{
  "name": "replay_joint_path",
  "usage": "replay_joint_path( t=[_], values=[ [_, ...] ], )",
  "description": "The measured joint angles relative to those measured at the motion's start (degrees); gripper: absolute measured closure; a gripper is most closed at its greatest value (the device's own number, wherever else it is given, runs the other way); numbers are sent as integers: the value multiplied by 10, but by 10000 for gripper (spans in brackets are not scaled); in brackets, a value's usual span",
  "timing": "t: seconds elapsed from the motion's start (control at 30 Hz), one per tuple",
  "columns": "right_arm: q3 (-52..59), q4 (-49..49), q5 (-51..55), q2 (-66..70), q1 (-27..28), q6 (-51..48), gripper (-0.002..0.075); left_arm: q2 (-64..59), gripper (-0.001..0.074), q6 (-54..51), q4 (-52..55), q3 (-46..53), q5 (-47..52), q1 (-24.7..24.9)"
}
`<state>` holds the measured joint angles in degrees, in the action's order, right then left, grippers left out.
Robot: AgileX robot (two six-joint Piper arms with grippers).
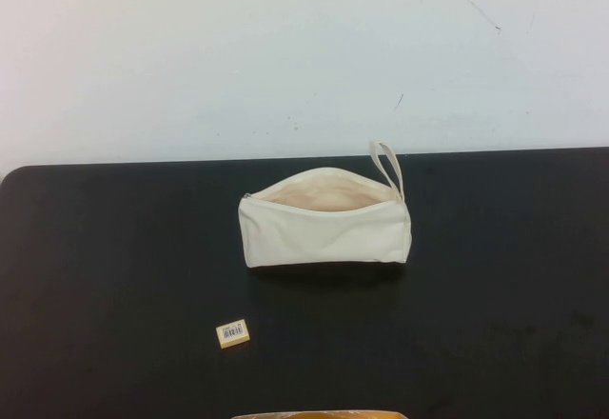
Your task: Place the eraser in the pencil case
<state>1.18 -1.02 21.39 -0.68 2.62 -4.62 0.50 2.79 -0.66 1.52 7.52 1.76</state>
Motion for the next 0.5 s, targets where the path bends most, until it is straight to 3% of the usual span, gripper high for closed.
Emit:
replay_joint_path(
  t=[0.27,0.5],
  values=[
    [0,0,0,0,0,0,727,0,737,0,7,0,-272,0],
    [0,0,0,0,0,0,727,0,737,0,7,0,-342,0]
  ],
)
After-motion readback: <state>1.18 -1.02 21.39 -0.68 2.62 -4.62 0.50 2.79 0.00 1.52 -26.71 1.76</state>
